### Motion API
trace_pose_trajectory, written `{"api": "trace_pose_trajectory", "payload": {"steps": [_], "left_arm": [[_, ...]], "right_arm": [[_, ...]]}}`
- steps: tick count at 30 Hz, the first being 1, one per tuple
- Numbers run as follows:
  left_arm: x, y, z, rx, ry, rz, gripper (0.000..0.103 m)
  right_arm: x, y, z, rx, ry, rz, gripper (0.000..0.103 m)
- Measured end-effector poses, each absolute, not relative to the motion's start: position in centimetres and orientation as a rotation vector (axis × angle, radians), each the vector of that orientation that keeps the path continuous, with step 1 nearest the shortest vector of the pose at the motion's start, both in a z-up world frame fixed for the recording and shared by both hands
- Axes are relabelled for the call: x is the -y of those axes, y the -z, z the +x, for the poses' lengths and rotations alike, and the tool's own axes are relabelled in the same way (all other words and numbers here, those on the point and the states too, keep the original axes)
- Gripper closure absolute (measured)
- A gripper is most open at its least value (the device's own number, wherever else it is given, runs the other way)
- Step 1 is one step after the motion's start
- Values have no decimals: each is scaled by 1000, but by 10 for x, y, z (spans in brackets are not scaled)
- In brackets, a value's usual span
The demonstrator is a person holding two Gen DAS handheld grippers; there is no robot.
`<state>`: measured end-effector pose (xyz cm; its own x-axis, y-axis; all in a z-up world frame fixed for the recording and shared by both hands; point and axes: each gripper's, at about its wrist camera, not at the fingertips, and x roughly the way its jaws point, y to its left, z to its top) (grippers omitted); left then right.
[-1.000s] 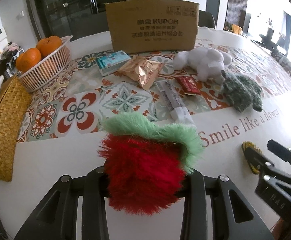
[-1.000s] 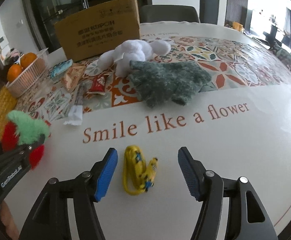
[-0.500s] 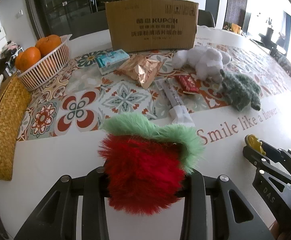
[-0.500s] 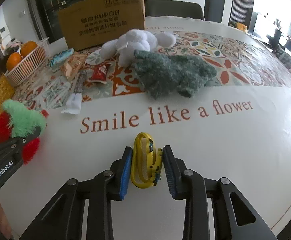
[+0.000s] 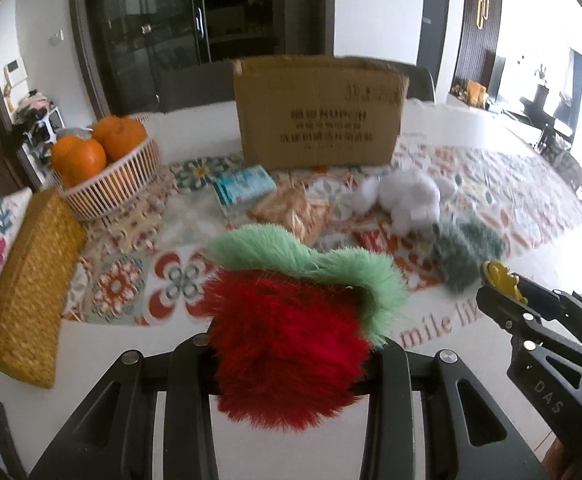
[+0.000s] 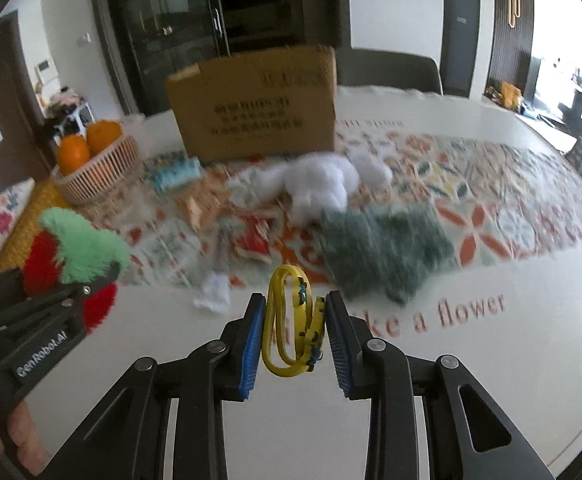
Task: Organize soft objects
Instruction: 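Lift both held toys and carry them over the cardboard box, then lower both toys into the box and open both tools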
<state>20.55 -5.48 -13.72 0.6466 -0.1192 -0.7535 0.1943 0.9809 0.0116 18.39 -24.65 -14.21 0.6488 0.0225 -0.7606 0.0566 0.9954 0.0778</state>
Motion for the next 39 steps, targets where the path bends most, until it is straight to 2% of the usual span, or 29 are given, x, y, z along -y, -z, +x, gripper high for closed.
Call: {"api": "trace_pose_trajectory", "payload": {"steps": [19,32,39], "left_arm": [[54,37,265,-678,156,62,67],[66,-11,336,-613,216,69,67],[79,-19,383,-634,239,75,67]], "right_arm": [[245,44,252,-682,-100,119,71],[258,0,327,-657,-151,175,71],[267,-2,376,-702,-173,189,71]]}}
